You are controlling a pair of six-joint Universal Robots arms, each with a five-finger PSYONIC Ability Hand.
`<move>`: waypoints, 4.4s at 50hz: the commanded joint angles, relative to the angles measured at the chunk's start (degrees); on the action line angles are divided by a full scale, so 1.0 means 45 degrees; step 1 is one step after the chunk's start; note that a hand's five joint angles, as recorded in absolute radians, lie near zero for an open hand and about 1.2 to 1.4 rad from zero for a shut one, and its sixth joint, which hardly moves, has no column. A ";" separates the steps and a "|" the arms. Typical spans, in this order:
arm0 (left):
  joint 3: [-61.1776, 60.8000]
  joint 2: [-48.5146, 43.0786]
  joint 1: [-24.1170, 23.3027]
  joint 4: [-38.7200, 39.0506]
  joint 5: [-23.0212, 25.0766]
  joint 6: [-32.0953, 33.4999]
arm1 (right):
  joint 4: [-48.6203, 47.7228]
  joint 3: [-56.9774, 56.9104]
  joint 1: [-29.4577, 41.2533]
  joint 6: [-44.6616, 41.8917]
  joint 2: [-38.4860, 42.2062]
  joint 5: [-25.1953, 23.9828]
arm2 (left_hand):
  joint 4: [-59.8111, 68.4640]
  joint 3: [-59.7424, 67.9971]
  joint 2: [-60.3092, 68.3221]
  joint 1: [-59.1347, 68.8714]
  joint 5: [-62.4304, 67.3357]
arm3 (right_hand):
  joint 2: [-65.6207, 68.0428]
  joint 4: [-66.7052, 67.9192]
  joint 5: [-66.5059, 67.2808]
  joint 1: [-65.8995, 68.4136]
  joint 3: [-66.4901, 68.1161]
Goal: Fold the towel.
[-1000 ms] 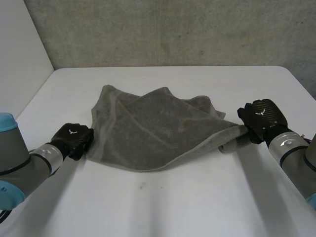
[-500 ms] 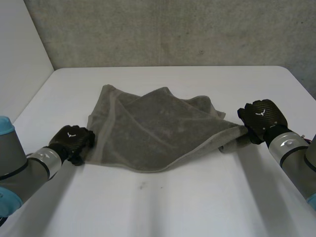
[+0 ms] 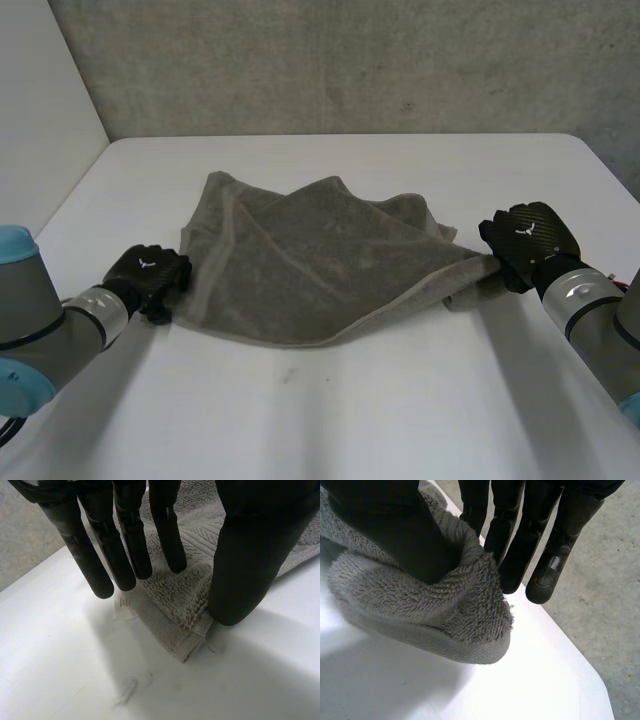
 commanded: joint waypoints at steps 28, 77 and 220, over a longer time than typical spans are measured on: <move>0.0391 0.1620 -0.0108 -0.0632 0.0124 0.0016 | 0.0254 -0.0235 -0.0102 -0.0078 -0.0183 0.0000 | 0.8376 0.8382 0.8378 0.8371 0.8410 | 0.2728 0.2578 0.3035 0.5419 0.2625; 0.9942 -0.1232 -0.2178 -0.4226 -0.2689 0.3004 | 0.3057 -0.7942 0.1284 -0.4458 0.1458 0.3239 | 0.8376 0.8382 0.8378 0.8371 0.8410 | 0.2728 0.2578 0.3035 0.5419 0.2625; 0.1109 0.2153 -0.0595 -0.3621 -0.1692 0.1989 | 0.6000 -0.3726 -0.1355 -0.2870 0.0729 -0.0354 | 0.8376 0.8382 0.8378 0.8371 0.8410 | 0.2728 0.2578 0.3035 0.5419 0.2625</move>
